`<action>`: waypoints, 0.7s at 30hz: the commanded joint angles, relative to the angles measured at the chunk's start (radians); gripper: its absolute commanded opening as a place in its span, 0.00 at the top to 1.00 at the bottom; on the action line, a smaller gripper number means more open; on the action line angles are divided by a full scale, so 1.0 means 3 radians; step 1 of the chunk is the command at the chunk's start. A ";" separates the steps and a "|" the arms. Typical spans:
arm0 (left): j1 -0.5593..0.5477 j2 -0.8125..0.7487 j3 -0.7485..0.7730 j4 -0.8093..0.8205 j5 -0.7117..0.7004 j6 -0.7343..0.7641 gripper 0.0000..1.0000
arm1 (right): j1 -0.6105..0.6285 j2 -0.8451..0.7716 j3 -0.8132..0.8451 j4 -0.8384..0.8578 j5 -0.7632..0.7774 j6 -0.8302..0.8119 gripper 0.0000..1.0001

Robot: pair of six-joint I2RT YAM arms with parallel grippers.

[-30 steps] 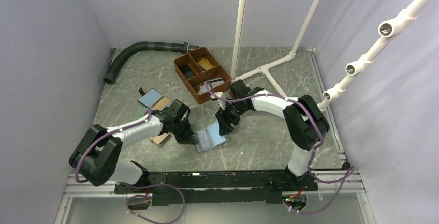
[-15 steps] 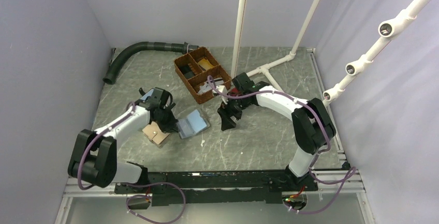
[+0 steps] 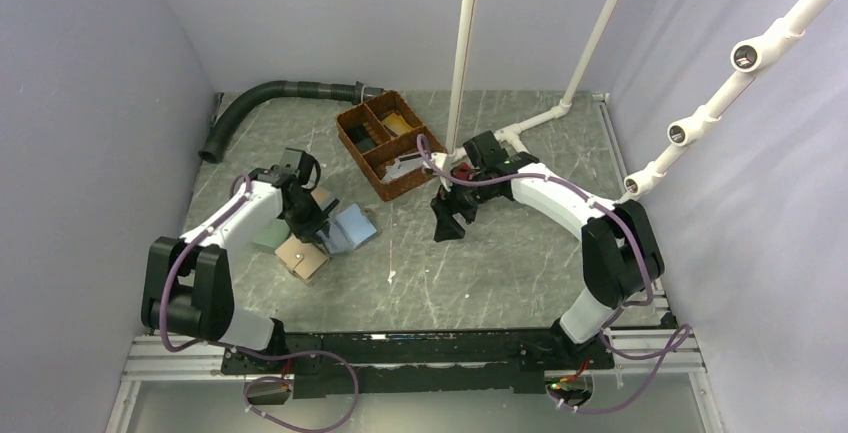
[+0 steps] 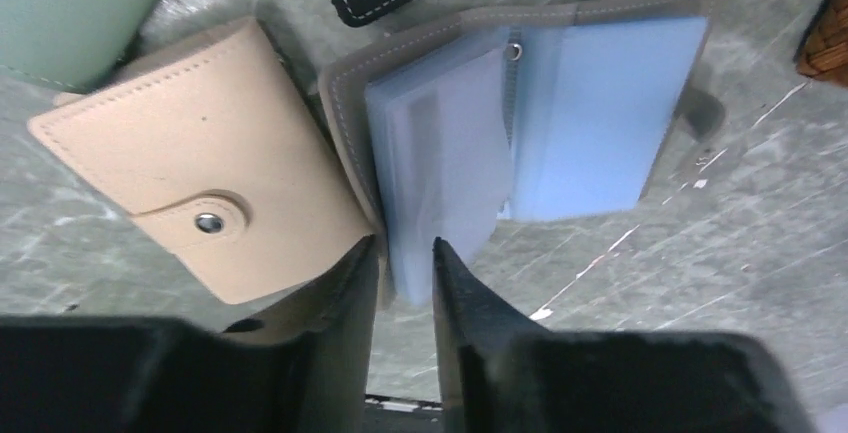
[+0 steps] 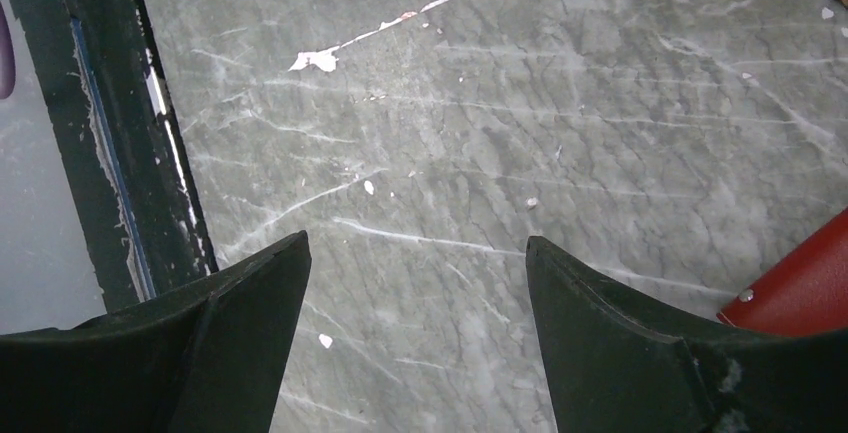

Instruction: Take the credit cards out of the card holder

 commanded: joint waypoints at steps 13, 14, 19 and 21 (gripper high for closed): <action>0.0125 -0.1560 0.0568 0.0011 0.0631 0.0553 0.01 | -0.0372 -0.0682 0.0592 -0.1014 -0.0149 -0.0738 0.18; 0.0128 -0.1631 0.0593 0.0013 0.0662 0.0541 0.00 | -0.0388 -0.0710 0.0654 -0.1080 -0.0120 -0.0766 0.18; 0.0133 -0.1877 0.0817 -0.0049 0.0630 0.0538 0.00 | -0.0519 -0.0726 0.0908 -0.1363 0.0237 -0.0878 0.01; 0.0133 -0.1884 0.0960 -0.0156 0.0553 0.0579 0.01 | -0.0584 -0.0718 0.1031 -0.1457 0.0331 -0.0868 0.00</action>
